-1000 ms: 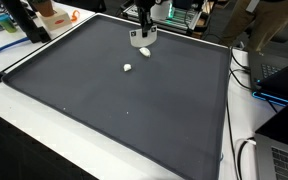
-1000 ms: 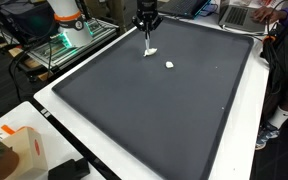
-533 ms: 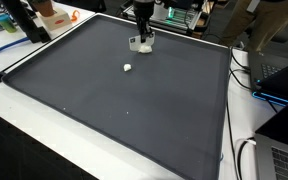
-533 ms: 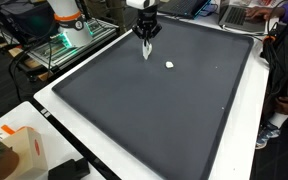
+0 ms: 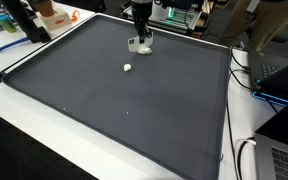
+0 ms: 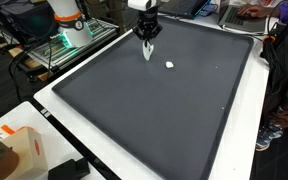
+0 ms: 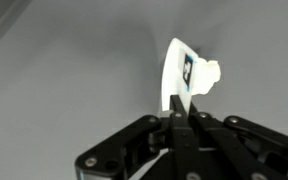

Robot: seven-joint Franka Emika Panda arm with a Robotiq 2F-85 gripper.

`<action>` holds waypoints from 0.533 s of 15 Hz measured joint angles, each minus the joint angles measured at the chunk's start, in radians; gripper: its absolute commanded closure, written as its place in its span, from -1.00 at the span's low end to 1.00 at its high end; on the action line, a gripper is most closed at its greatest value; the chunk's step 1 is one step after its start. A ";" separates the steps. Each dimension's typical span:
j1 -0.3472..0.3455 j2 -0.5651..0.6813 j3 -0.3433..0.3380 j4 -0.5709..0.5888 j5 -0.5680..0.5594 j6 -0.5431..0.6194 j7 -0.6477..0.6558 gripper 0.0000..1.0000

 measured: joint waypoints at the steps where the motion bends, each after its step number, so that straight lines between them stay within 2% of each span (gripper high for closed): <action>1: 0.000 -0.018 0.000 -0.006 0.004 0.000 0.000 0.98; 8: 0.003 -0.172 0.027 -0.063 -0.003 -0.014 -0.026 0.98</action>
